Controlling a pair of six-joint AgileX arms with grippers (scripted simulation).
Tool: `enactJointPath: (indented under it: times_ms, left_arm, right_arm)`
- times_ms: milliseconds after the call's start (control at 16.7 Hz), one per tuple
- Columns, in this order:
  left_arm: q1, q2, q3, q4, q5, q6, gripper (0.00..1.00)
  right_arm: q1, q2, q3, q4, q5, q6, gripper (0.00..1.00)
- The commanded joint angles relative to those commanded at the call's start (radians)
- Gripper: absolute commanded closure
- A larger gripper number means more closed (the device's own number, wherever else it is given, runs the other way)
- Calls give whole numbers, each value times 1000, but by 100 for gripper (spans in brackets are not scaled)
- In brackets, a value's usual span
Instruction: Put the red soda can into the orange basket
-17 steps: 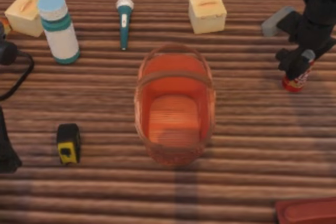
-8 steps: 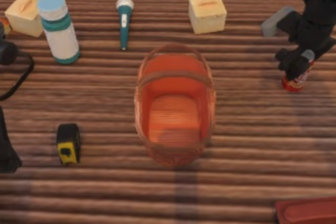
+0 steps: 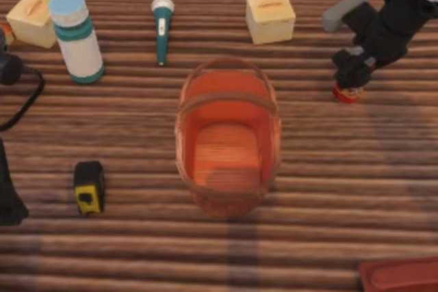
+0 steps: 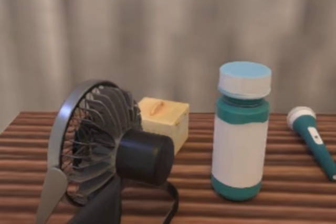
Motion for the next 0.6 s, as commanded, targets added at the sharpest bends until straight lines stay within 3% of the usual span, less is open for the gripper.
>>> enactJointPath:
  times_ms: [240, 600]
  left_arm:
    - [0, 0, 0, 0, 0, 0, 0]
    - [0, 0, 0, 0, 0, 0, 0]
  right_arm:
    - [32, -48, -121, 353, -197, 110, 100]
    - [90, -150, -362, 1001, -539, 312, 100]
